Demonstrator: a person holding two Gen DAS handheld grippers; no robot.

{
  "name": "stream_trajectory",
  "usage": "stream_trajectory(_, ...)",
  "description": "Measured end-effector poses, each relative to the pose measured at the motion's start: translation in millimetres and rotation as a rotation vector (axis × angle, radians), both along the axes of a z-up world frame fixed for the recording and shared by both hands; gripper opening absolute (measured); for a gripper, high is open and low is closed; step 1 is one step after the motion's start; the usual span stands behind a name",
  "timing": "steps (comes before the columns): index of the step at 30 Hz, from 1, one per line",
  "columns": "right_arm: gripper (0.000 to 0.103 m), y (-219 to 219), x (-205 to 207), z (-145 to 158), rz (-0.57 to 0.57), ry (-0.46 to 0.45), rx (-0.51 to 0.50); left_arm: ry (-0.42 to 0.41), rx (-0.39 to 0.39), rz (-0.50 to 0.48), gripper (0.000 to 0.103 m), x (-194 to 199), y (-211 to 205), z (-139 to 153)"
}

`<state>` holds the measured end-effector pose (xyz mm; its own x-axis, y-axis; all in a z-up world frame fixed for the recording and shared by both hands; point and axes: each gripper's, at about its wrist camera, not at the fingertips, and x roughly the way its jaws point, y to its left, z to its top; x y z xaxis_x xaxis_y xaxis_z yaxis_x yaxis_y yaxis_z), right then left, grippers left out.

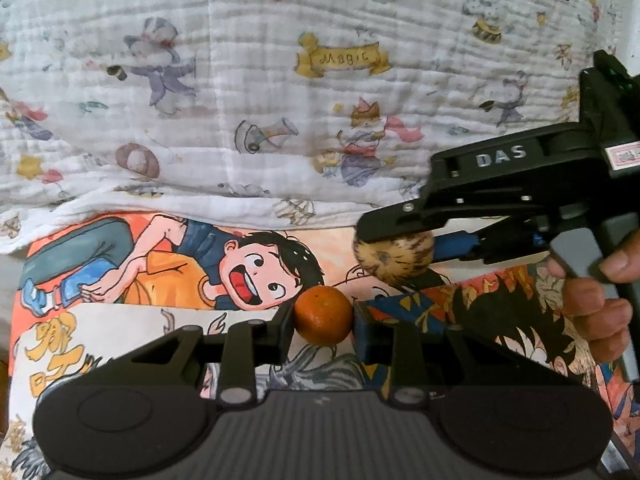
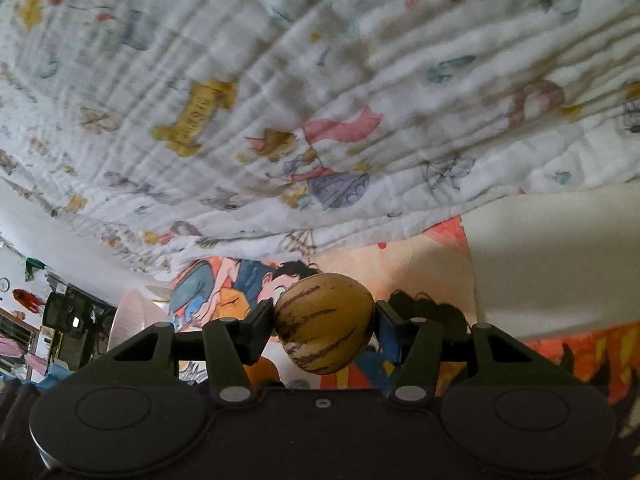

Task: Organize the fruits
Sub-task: 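Close the left gripper on the small orange while the right gripper grasps the striped melon, then carry the orange with the left tool while the right tool carries the melon over the tray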

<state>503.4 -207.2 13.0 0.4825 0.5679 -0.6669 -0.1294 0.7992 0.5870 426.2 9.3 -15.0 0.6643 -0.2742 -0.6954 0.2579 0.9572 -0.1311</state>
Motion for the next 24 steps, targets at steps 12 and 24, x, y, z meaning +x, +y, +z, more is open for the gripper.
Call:
stream_trajectory(12, 0.056, -12.0, -51.5, 43.4, 0.036, -0.099, 0.005, -0.013, -0.013, 0.033, 0.034, -36.0, 11.2, 17.1)
stream_trajectory(24, 0.056, -16.8, -106.8, 62.1, 0.15, -0.134, -0.04, -0.008, -0.031, 0.007, 0.034, -84.2, 4.7, 38.3)
